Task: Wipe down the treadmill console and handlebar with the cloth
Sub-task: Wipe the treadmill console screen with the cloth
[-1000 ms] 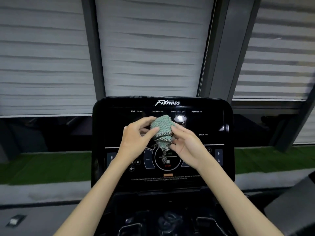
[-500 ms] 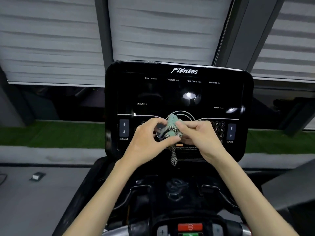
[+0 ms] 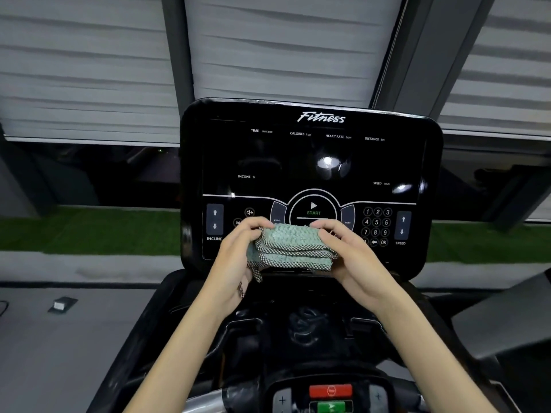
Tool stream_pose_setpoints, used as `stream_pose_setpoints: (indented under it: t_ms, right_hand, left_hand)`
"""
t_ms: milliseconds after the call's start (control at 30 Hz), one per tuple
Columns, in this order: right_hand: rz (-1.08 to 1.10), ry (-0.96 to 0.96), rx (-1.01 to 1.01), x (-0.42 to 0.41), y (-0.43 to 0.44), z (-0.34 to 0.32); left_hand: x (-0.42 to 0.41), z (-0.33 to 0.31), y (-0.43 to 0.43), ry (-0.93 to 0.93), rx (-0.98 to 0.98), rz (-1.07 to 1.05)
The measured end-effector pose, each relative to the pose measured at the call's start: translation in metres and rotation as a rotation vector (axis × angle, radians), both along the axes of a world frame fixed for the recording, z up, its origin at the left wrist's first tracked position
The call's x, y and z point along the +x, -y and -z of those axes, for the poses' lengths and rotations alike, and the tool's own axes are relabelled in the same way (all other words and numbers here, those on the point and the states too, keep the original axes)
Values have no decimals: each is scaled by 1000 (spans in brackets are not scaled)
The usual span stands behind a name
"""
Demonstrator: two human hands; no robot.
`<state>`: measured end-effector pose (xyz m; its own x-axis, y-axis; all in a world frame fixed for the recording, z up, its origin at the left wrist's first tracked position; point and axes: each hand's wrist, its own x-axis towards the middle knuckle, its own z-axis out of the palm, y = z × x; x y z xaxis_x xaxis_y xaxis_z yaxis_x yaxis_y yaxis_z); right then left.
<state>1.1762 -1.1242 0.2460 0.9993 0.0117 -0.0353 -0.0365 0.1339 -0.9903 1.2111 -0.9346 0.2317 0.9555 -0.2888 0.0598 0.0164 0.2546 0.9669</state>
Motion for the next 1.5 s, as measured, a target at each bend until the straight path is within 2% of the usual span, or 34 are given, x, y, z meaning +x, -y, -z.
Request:
stream_pose_setpoints:
  t_ms: [167,233,367,500,600,733,833,1000,1133,1233,1400,1500]
  right_hand:
    - [-95,7,94,-12,3,16]
    - [-107,27,37,-15,6,25]
    - [8,47,-155,-17,7,45]
    - [48,-58,-166,-23,5,62]
    - [67,-151,-66,-26,9,70]
    - [57,-269,55,-31,14,79]
    - [60,-283,70,-33,15,83]
    - [-31,-191,-71,-33,17,75]
    - [-80,-131,-191,-32,22,75]
    - [-52,-97,-320,-30,24,77]
    - [-10,-79,-418,-26,20,87]
    - [2,-27,-606,-23,17,93]
  left_hand:
    - [-6,25,-1,152,244,56]
    - [-8,31,1,196,293,23]
    - [-11,47,7,218,415,-77]
    - [-11,67,7,131,574,-74]
    - [-14,75,5,19,537,23]
    - [-16,86,6,-159,484,-38]
    - [-17,88,9,-189,425,-96]
    - [-21,81,10,-112,459,-145]
    - [-21,79,-4,-6,443,20]
    - [-19,78,-10,105,592,36]
    - [-15,82,-16,209,832,17]
    - [-16,86,-16,294,918,-37]
